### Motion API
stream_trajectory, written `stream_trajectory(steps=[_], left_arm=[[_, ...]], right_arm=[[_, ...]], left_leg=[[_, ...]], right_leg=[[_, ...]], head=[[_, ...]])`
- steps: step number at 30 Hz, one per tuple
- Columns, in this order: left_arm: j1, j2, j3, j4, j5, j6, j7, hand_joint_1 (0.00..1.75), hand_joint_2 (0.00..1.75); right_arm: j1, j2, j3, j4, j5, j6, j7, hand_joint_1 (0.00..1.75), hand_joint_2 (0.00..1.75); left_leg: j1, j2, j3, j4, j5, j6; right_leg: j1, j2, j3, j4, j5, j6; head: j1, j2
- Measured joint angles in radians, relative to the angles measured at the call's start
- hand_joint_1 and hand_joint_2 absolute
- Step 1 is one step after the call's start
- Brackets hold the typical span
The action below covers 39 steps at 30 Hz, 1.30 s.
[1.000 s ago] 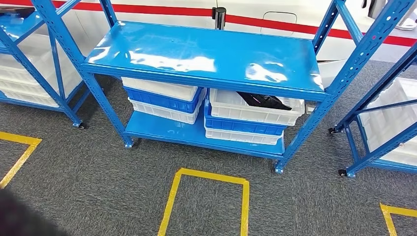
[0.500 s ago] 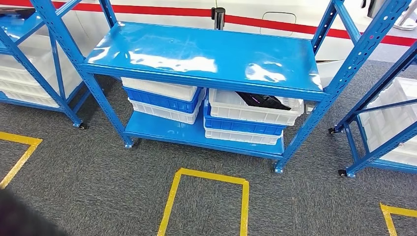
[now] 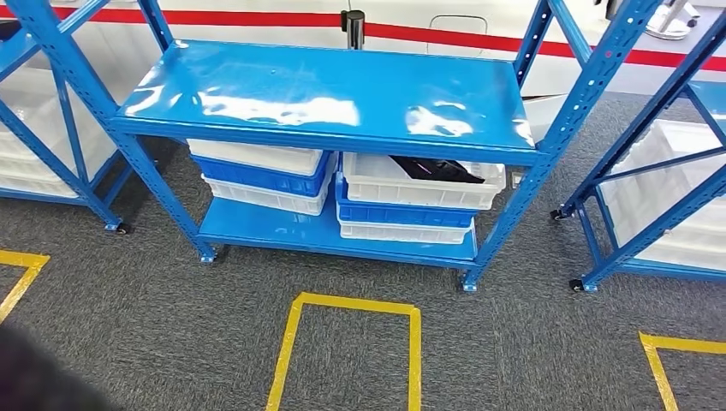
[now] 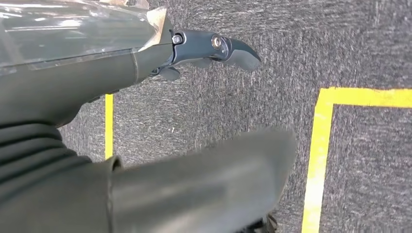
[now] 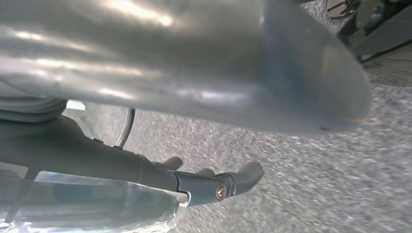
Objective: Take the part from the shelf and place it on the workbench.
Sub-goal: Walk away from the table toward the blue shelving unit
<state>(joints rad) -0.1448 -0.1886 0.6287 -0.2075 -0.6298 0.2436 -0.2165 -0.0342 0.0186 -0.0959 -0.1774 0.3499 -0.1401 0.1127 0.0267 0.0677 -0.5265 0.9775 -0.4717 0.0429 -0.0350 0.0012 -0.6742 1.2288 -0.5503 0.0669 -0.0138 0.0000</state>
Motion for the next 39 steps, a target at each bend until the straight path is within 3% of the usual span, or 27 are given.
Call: stream_trajectory(steps=[2, 3, 4, 5, 7, 8, 10, 12, 13, 14, 15, 16, 18, 19, 20, 21, 23, 26, 39], left_arm=[[0.0, 0.002, 0.0, 0.0, 0.0, 0.002, 0.001, 0.0, 0.0], [-0.001, 0.003, 0.0, -0.001, 0.001, 0.005, 0.001, 0.0, 0.0], [-0.001, 0.004, 0.0, -0.001, 0.001, 0.007, 0.001, 0.0, 0.0], [-0.002, 0.005, 0.0, -0.002, 0.001, 0.01, 0.001, 0.0, 0.0], [-0.006, 0.003, -0.001, -0.002, 0.001, 0.012, 0.001, 0.0, 0.0], [-0.008, 0.003, -0.001, -0.002, 0.002, 0.013, 0.001, 0.0, 0.0], [-0.009, 0.003, -0.001, -0.002, 0.004, 0.015, 0.001, 0.0, 0.0], [-0.006, 0.004, -0.001, -0.002, 0.008, 0.018, 0.002, 0.0, 0.0], [-0.005, 0.004, -0.001, -0.002, 0.009, 0.018, 0.003, 0.0, 0.0], [-0.004, 0.004, -0.001, -0.002, 0.01, 0.018, 0.004, 0.0, 0.0], [-0.003, 0.004, -0.001, -0.002, 0.01, 0.018, 0.004, 0.0, 0.0], [-0.004, 0.004, -0.001, -0.002, 0.01, 0.018, 0.004, 0.0, 0.0], [-0.005, 0.008, -0.001, -0.003, 0.011, 0.019, 0.004, 0.0, 0.0], [-0.007, 0.01, -0.001, -0.004, 0.011, 0.02, 0.004, 0.0, 0.0], [-0.008, 0.01, -0.001, -0.005, 0.011, 0.021, 0.004, 0.0, 0.0], [-0.009, 0.009, -0.001, -0.005, 0.011, 0.021, 0.004, 0.0, 0.0], [-0.008, 0.009, -0.002, -0.006, 0.011, 0.021, 0.004, 0.0, 0.0], [-0.008, 0.01, -0.002, -0.006, 0.011, 0.021, 0.004, 0.0, 0.0], [-0.008, 0.01, -0.003, -0.006, 0.011, 0.022, 0.0, 0.0, 0.0]], right_arm=[[-0.001, 0.001, 0.0, 0.0, 0.003, 0.0, -0.002, 0.0, 0.0], [-0.003, 0.002, 0.0, 0.0, 0.004, 0.0, -0.002, 0.0, 0.0], [-0.005, 0.004, 0.0, 0.0, 0.005, 0.0, -0.002, 0.0, 0.0], [-0.007, 0.005, 0.0, 0.0, 0.006, 0.0, -0.002, 0.0, 0.0], [-0.006, 0.005, 0.0, 0.0, 0.007, 0.0, -0.002, 0.0, 0.0], [-0.006, 0.005, 0.0, 0.0, 0.008, 0.0, -0.002, 0.0, 0.0], [-0.007, 0.006, 0.0, 0.0, 0.011, -0.001, -0.002, 0.0, 0.0], [-0.007, 0.006, 0.0, 0.0, 0.016, -0.003, -0.002, 0.0, 0.0], [-0.006, 0.006, 0.0, 0.0, 0.02, -0.005, -0.003, 0.0, 0.0], [-0.005, 0.007, 0.0, 0.0, 0.022, -0.006, -0.002, 0.0, 0.0], [-0.005, 0.007, 0.0, 0.0, 0.024, -0.007, -0.002, 0.0, 0.0], [-0.005, 0.007, 0.0, 0.0, 0.024, -0.007, -0.001, 0.0, 0.0], [-0.005, 0.011, 0.0, 0.0, 0.025, -0.008, -0.001, 0.0, 0.0], [-0.005, 0.014, 0.0, 0.0, 0.025, -0.008, -0.001, 0.0, 0.0], [-0.006, 0.014, 0.0, 0.0, 0.025, -0.009, 0.0, 0.0, 0.0], [-0.006, 0.016, 0.0, 0.0, 0.025, -0.01, 0.0, 0.0, 0.0], [-0.006, 0.018, 0.0, 0.0, 0.025, -0.01, 0.0, 0.0, 0.0], [-0.006, 0.019, 0.0, 0.0, 0.026, -0.01, -0.001, 0.0, 0.0], [-0.006, 0.011, 0.0, 0.0, 0.055, -0.001, 0.0, 0.0, 0.0]], left_leg=[[0.005, 0.017, 0.002, 0.012, -0.011, -0.021], [0.004, 0.026, 0.004, 0.02, -0.019, -0.033], [0.003, 0.034, 0.008, 0.025, -0.026, -0.042], [0.002, 0.043, 0.013, 0.024, -0.029, -0.051], [0.01, 0.054, 0.024, 0.019, -0.033, -0.066], [0.014, 0.042, 0.024, 0.026, -0.044, -0.073], [0.017, -0.012, -0.007, 0.103, -0.102, -0.076], [0.012, -0.053, -0.073, 0.242, -0.174, -0.069], [0.009, -0.061, -0.103, 0.297, -0.19, -0.063], [0.004, -0.064, -0.119, 0.319, -0.186, -0.054], [-0.003, -0.066, -0.117, 0.301, -0.162, -0.041], [-0.013, -0.069, -0.097, 0.248, -0.124, -0.023], [-0.037, -0.077, -0.044, 0.12, -0.059, 0.024], [-0.046, -0.079, -0.027, 0.078, -0.043, 0.041], [-0.052, -0.079, -0.019, 0.058, -0.038, 0.043], [-0.052, -0.077, -0.018, 0.052, -0.038, 0.03], [-0.054, -0.077, -0.016, 0.048, -0.036, 0.014], [-0.055, -0.077, -0.017, 0.048, -0.033, 0.021], [-0.056, -0.076, -0.017, 0.049, -0.031, 0.018]], right_leg=[[-0.01, -0.046, 0.073, -0.134, 0.049, 0.027], [-0.011, -0.067, 0.099, -0.181, 0.064, 0.027], [-0.01, -0.079, 0.107, -0.202, 0.069, 0.018], [-0.004, -0.079, 0.102, -0.2, 0.066, 0.002], [-0.001, -0.054, 0.098, -0.2, 0.066, -0.03], [0.0, -0.043, 0.1, -0.2, 0.067, -0.041], [-0.001, -0.022, 0.103, -0.202, 0.074, -0.058], [0.012, -0.003, 0.099, -0.201, 0.078, -0.068], [0.02, 0.006, 0.098, -0.201, 0.079, -0.072], [0.027, 0.015, 0.098, -0.201, 0.079, -0.074], [0.035, 0.023, 0.099, -0.201, 0.08, -0.076], [0.043, 0.029, 0.1, -0.202, 0.08, -0.078], [0.052, 0.037, 0.102, -0.202, 0.082, -0.081], [0.054, 0.039, 0.101, -0.202, 0.082, -0.082], [0.057, 0.039, 0.1, -0.202, 0.08, -0.086], [0.061, 0.039, 0.099, -0.201, 0.079, -0.092], [0.061, 0.038, 0.098, -0.2, 0.078, -0.1], [0.058, 0.036, 0.099, -0.2, 0.081, -0.098], [0.055, 0.037, 0.099, -0.2, 0.083, -0.095]], head=[[0.002, 0.0], [0.002, 0.0], [0.001, 0.0], [-0.001, 0.0], [-0.007, 0.0], [-0.009, 0.0], [-0.012, 0.0], [-0.014, 0.0], [-0.015, 0.0], [-0.015, 0.0], [-0.015, 0.0], [-0.015, 0.0], [-0.013, 0.0], [-0.013, 0.0], [-0.012, 0.0], [-0.012, 0.0], [-0.013, 0.0], [-0.013, 0.0], [-0.014, 0.0]])
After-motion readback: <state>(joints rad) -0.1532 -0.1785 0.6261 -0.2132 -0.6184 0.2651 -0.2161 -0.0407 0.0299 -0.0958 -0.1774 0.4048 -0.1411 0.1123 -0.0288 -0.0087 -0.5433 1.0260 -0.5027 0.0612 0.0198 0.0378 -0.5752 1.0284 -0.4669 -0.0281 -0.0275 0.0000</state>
